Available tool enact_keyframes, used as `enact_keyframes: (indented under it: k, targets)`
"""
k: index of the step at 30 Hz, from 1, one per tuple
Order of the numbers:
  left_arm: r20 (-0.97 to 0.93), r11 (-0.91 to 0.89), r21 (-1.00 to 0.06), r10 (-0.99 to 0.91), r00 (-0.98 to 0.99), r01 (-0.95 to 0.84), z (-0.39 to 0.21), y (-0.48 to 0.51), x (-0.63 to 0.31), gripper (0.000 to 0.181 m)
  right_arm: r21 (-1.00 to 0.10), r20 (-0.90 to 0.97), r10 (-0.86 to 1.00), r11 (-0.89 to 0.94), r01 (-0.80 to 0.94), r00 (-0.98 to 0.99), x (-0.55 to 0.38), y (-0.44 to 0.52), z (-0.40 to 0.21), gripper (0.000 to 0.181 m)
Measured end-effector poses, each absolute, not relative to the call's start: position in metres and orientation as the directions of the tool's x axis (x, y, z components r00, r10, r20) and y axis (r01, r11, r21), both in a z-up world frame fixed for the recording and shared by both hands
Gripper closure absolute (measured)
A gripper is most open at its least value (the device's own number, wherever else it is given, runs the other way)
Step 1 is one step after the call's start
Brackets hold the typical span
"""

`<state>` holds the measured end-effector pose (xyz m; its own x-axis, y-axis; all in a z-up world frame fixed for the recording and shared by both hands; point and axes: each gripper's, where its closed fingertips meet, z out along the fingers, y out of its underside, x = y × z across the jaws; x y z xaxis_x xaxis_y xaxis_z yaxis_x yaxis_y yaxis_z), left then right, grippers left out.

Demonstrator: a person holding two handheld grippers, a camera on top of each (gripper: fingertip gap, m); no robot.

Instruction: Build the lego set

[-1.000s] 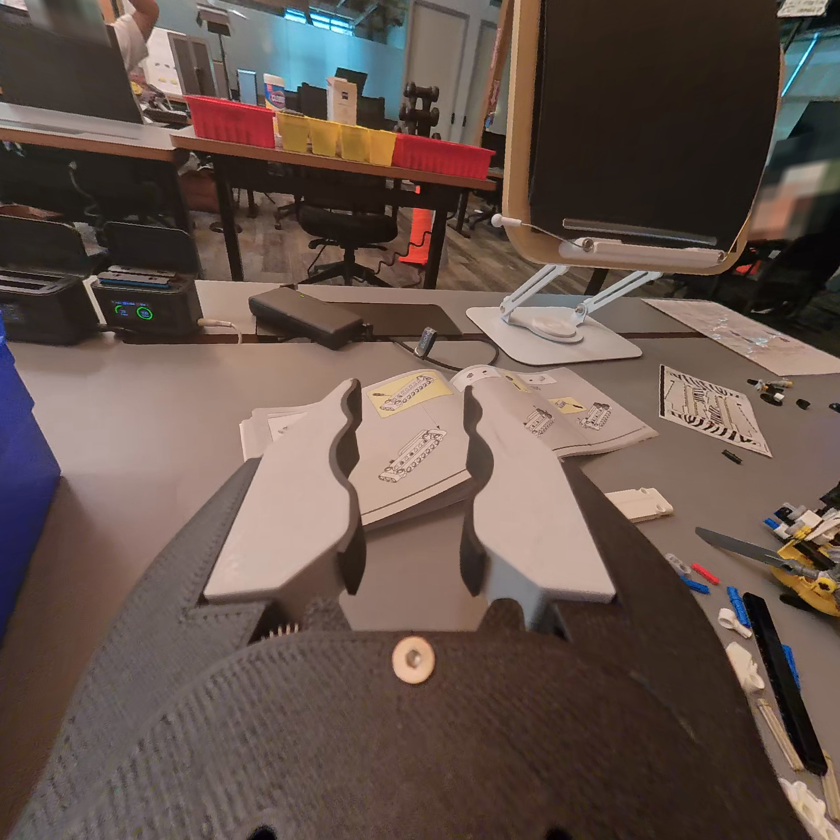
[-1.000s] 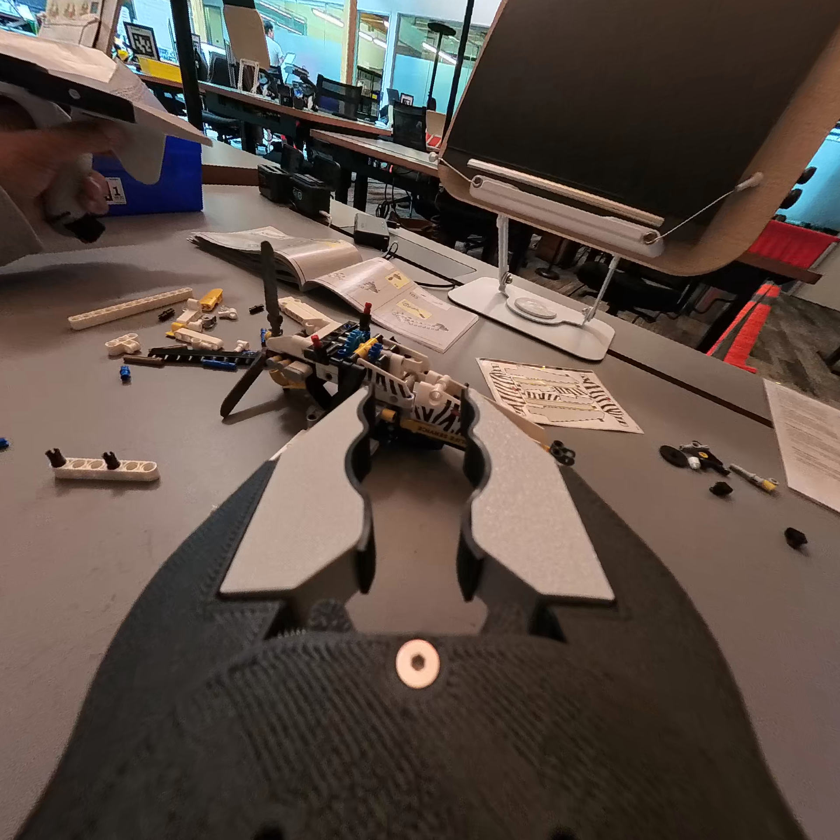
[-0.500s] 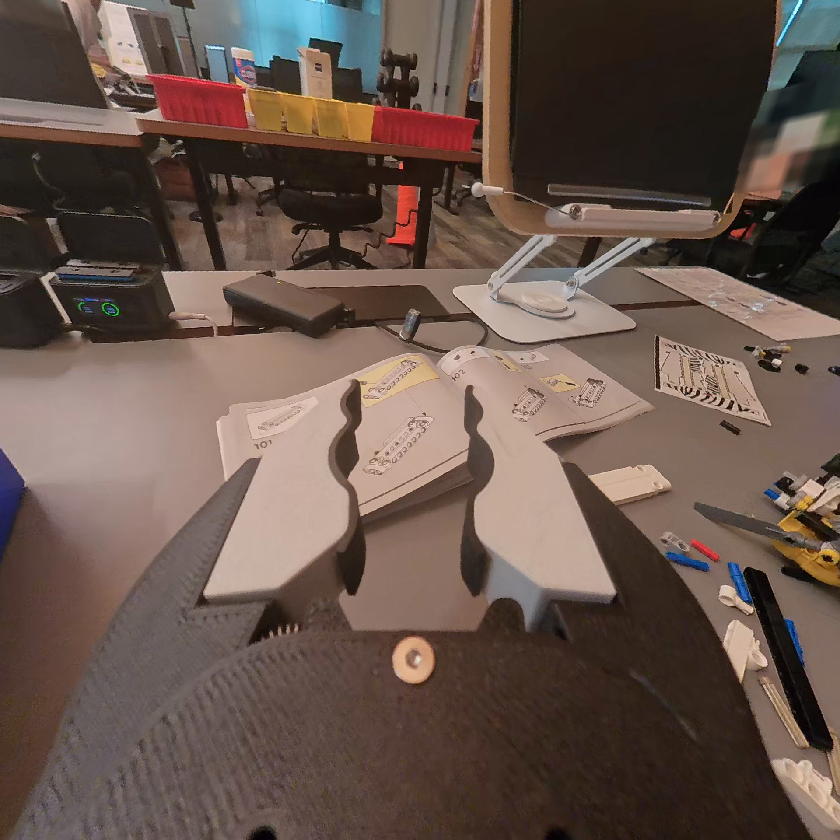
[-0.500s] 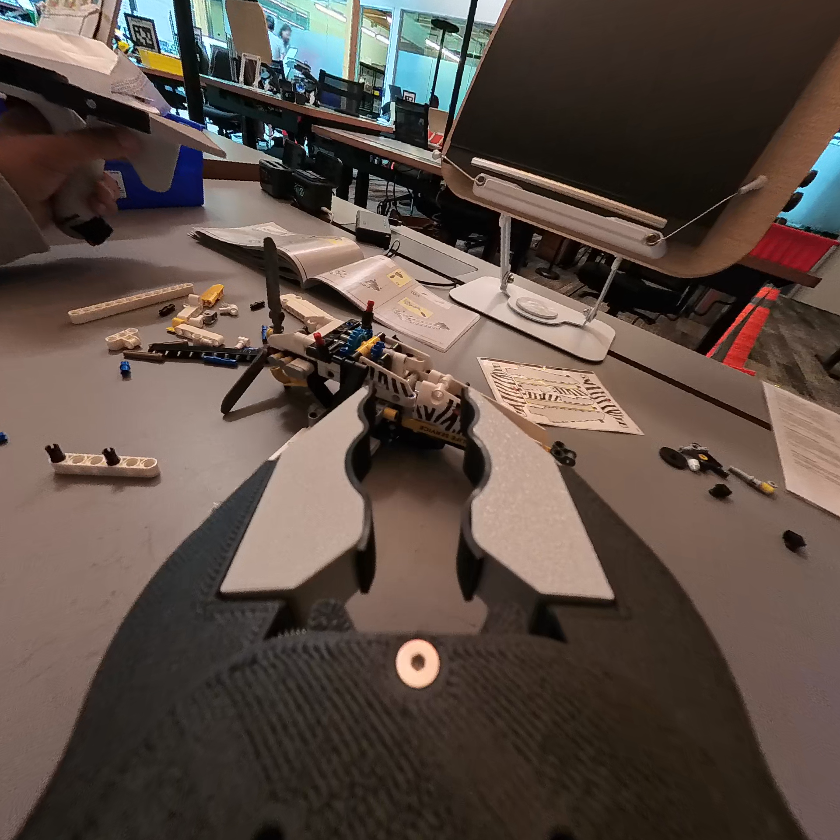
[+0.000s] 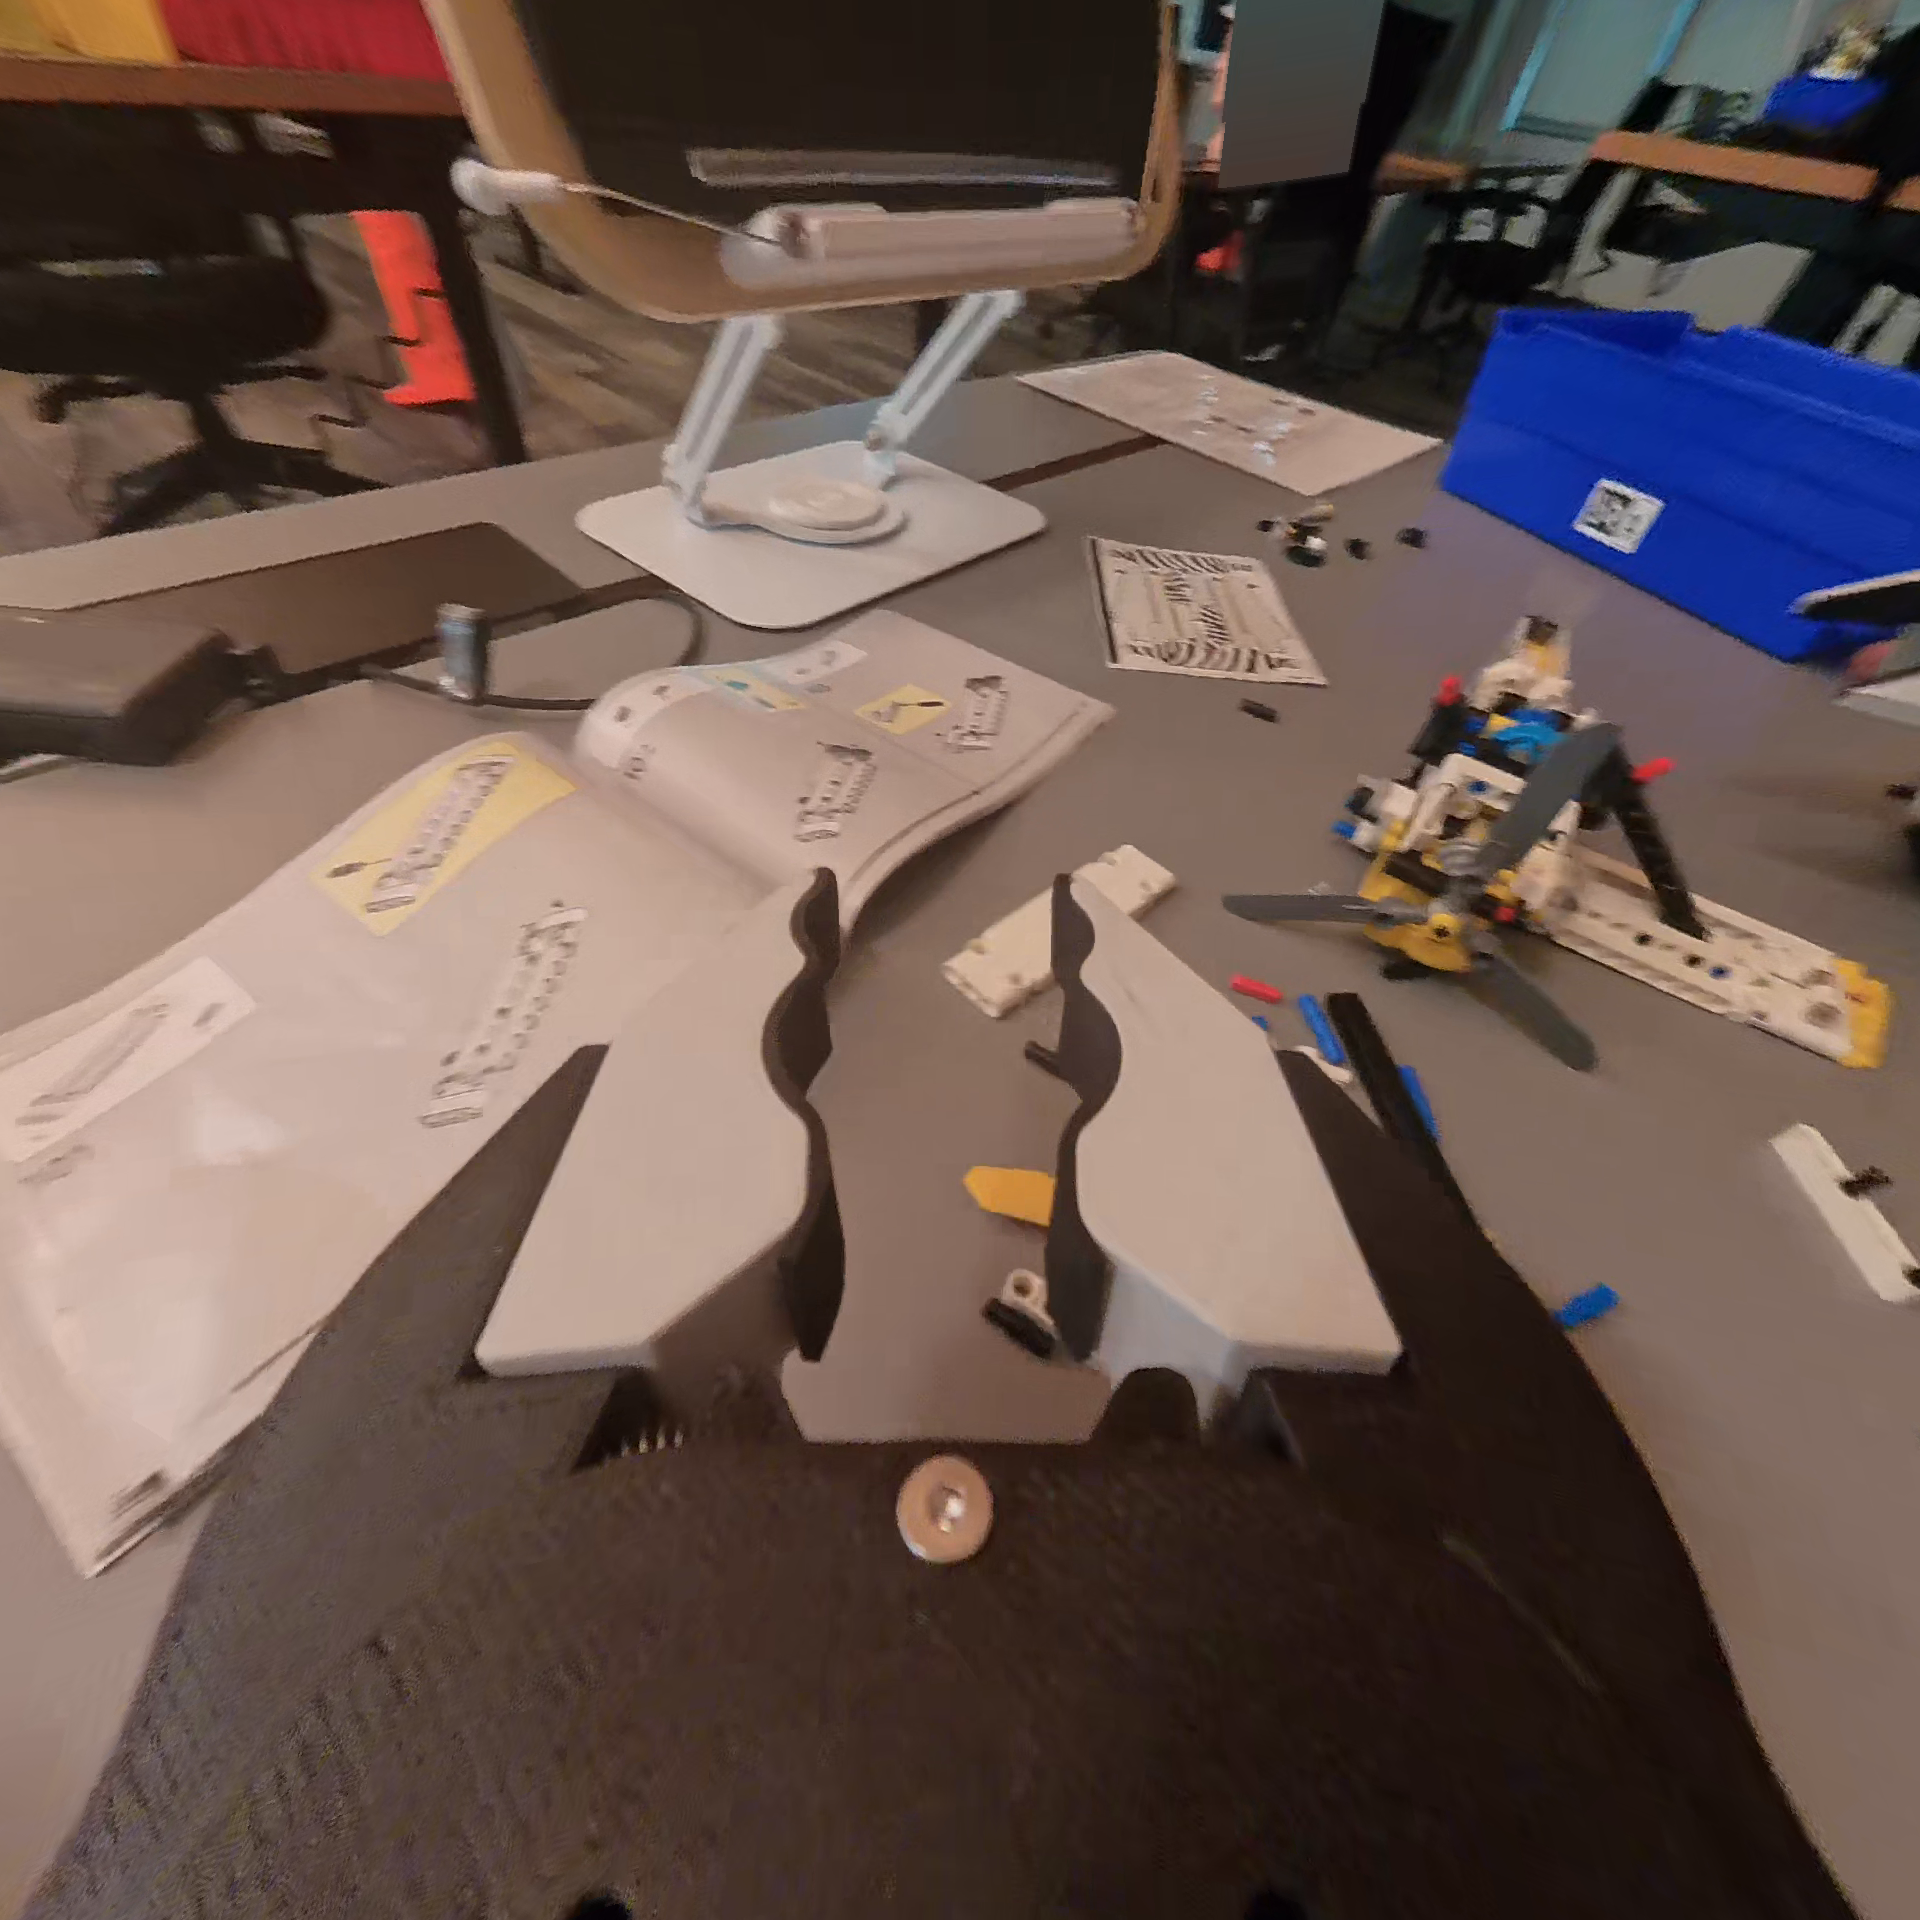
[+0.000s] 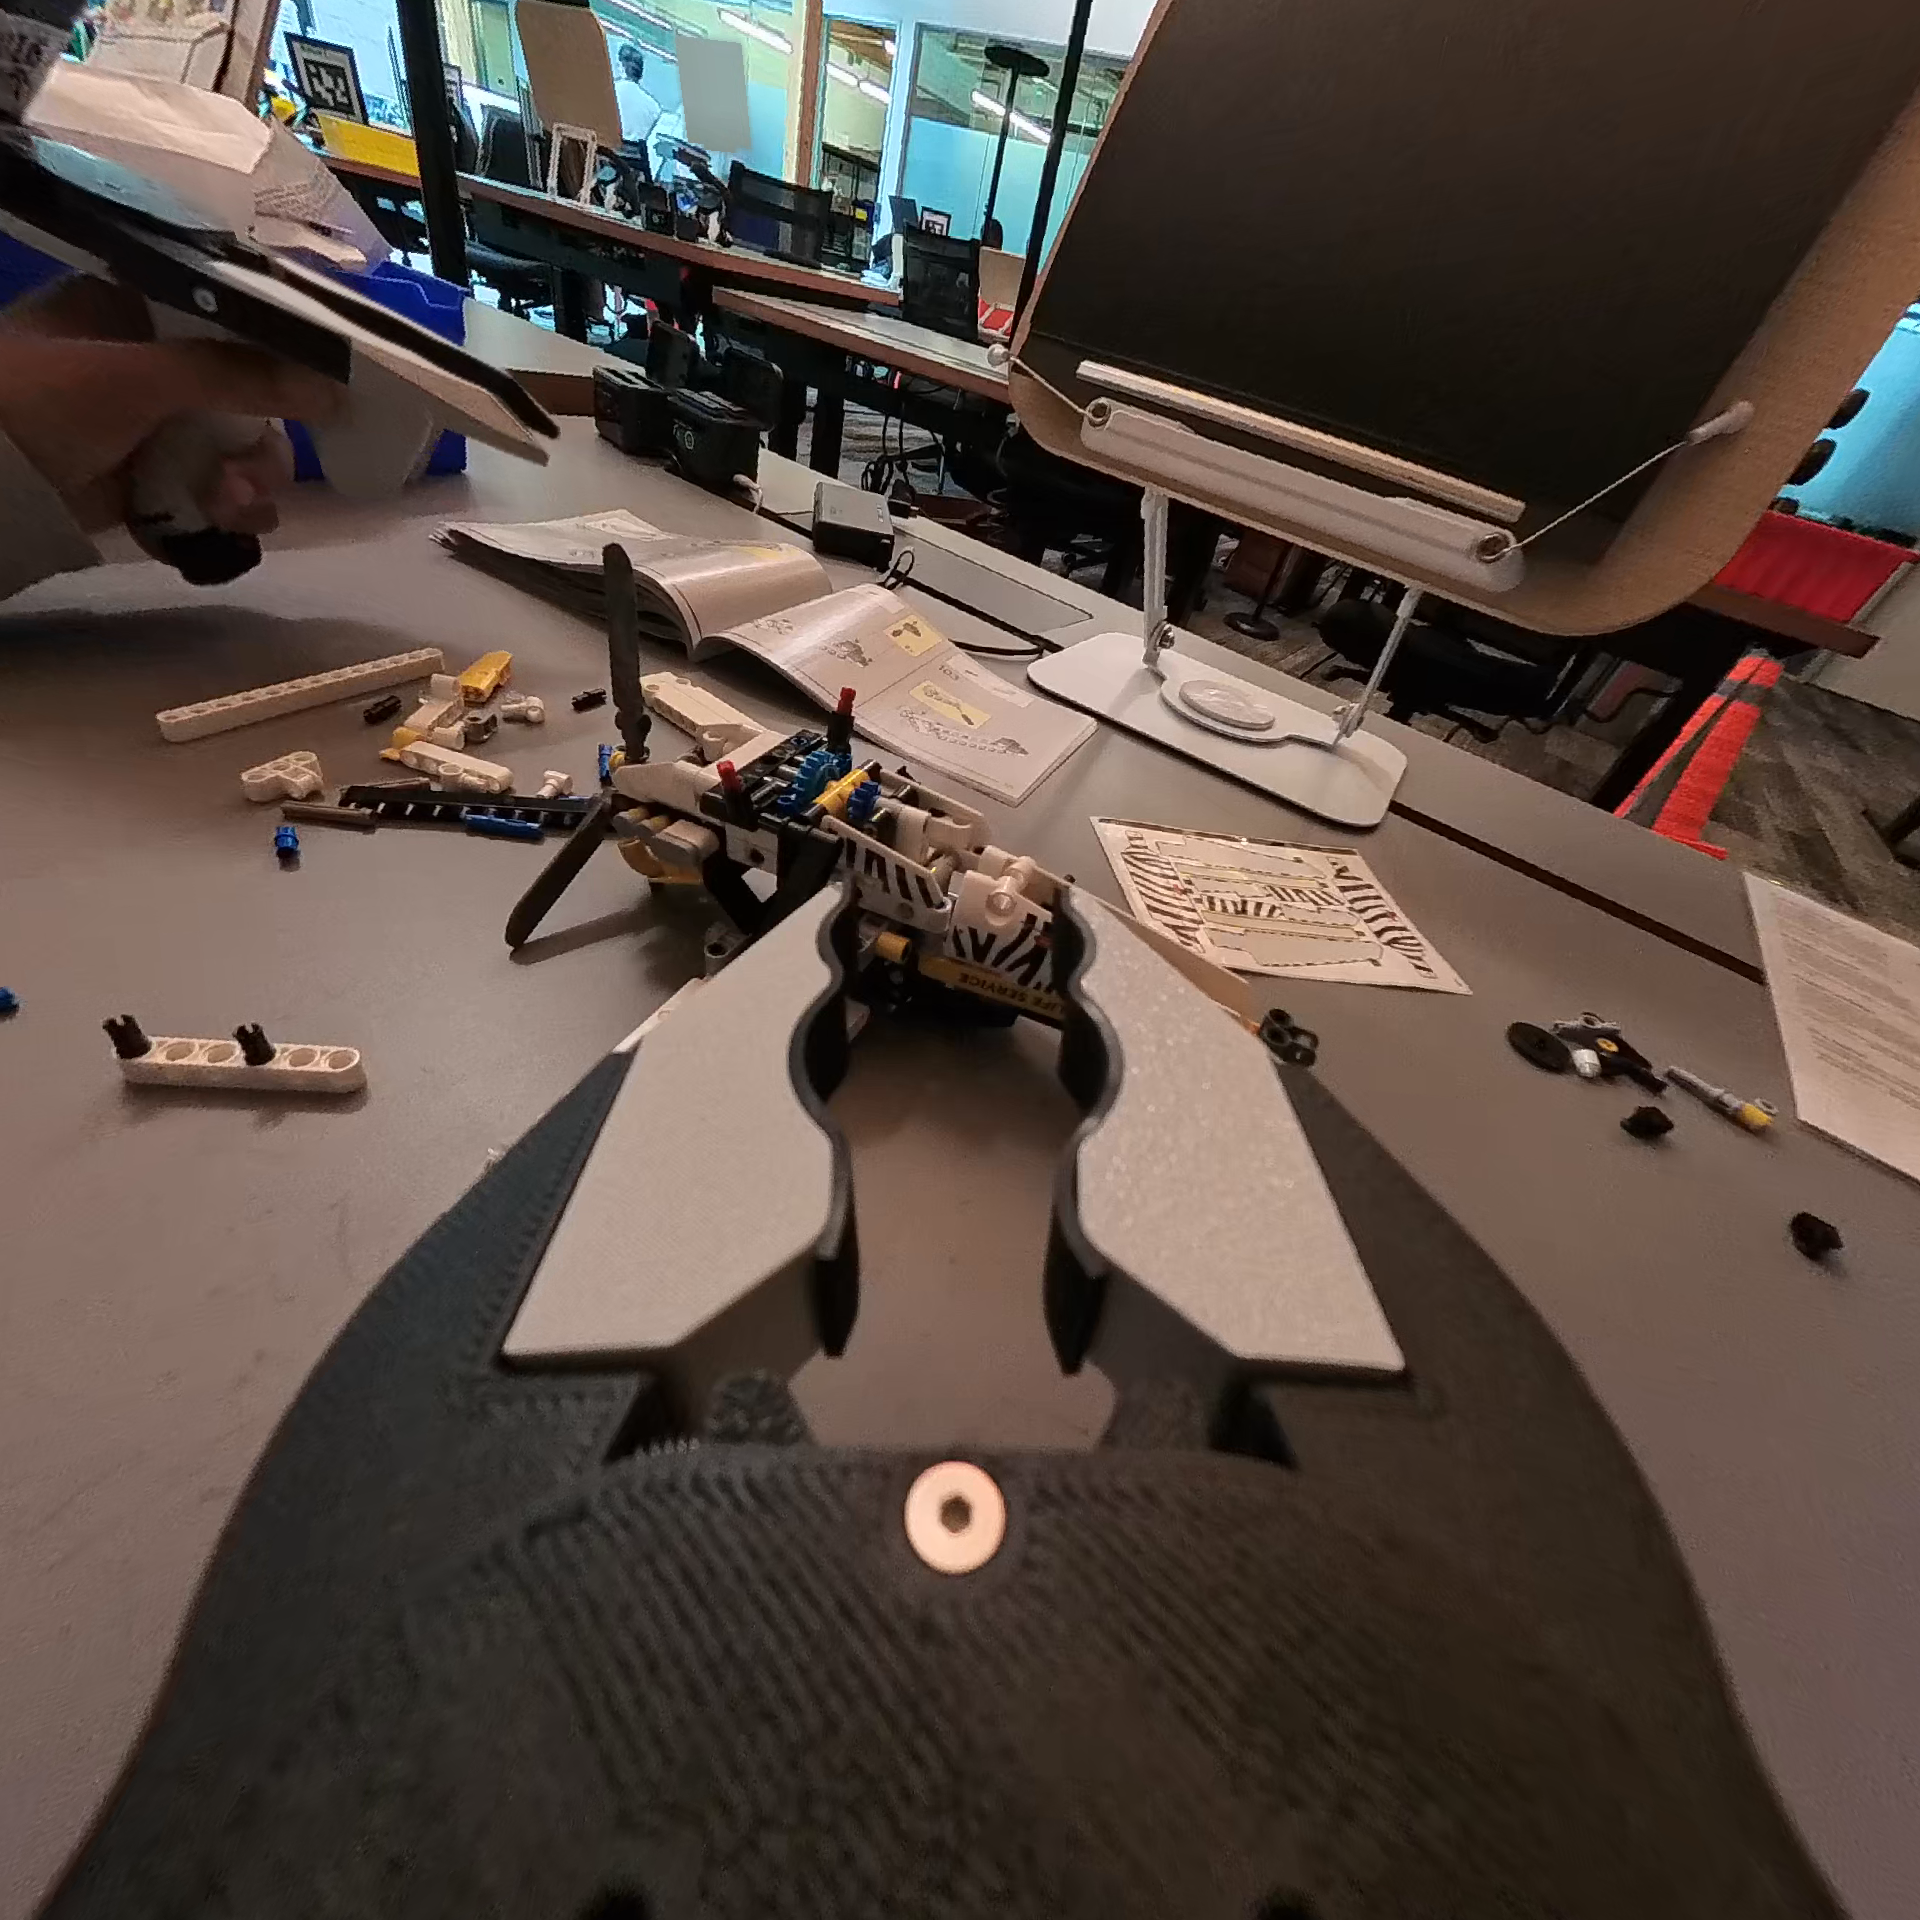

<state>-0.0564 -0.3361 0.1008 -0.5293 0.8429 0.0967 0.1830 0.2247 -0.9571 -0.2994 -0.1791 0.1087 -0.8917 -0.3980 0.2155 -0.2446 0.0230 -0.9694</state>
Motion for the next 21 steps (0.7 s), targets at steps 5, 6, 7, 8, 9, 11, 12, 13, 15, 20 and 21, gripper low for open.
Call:
enact_keyframes:
  k: [5, 6, 7, 8, 9, 11, 12, 13, 15, 20, 21]
  targets:
    - [0.108, 0.291, -0.902, 0.867, -0.486, 0.319, 0.071, -0.324, -0.078, 0.141, -0.968, 0.221, -0.398, 0.021, -0.250, -0.890, -0.299, -0.179, 0.109, 0.147]
    - [0.130, 0.318, -0.881, 0.875, -0.467, 0.351, 0.066, -0.322, -0.086, 0.140, -0.967, 0.224, -0.398, 0.020, -0.252, -0.890, -0.299, -0.179, 0.108, 0.147]
    - [0.133, 0.322, -0.865, 0.887, -0.443, 0.385, 0.063, -0.322, -0.095, 0.140, -0.967, 0.226, -0.397, 0.020, -0.255, -0.889, -0.299, -0.179, 0.108, 0.147]
    - [0.113, 0.305, -0.851, 0.902, -0.416, 0.429, 0.062, -0.323, -0.103, 0.139, -0.966, 0.228, -0.397, 0.021, -0.257, -0.889, -0.299, -0.179, 0.108, 0.147]
    - [0.078, 0.281, -0.833, 0.913, -0.401, 0.477, 0.060, -0.326, -0.109, 0.138, -0.965, 0.230, -0.397, 0.025, -0.260, -0.889, -0.299, -0.180, 0.107, 0.147]
    - [0.022, 0.242, -0.794, 0.928, -0.371, 0.558, 0.054, -0.332, -0.119, 0.133, -0.962, 0.236, -0.397, 0.033, -0.271, -0.887, -0.298, -0.181, 0.106, 0.147]
    - [0.017, 0.236, -0.773, 0.935, -0.353, 0.588, 0.049, -0.333, -0.123, 0.132, -0.959, 0.244, -0.398, 0.034, -0.280, -0.884, -0.297, -0.182, 0.105, 0.147]
    - [0.021, 0.239, -0.754, 0.940, -0.341, 0.611, 0.043, -0.335, -0.126, 0.131, -0.956, 0.255, -0.397, 0.034, -0.292, -0.882, -0.296, -0.183, 0.104, 0.147]
    - [0.037, 0.256, -0.707, 0.944, -0.328, 0.659, 0.027, -0.337, -0.128, 0.131, -0.948, 0.276, -0.396, 0.038, -0.316, -0.876, -0.295, -0.184, 0.102, 0.147]
    - [0.121, 0.301, -0.685, 0.945, -0.304, 0.663, 0.017, -0.334, -0.132, 0.146, -0.937, 0.317, -0.373, 0.019, -0.348, -0.872, -0.296, -0.186, 0.103, 0.148]
    - [0.133, 0.299, -0.679, 0.948, -0.288, 0.671, 0.017, -0.331, -0.132, 0.154, -0.940, 0.314, -0.368, 0.007, -0.340, -0.875, -0.296, -0.186, 0.106, 0.148]
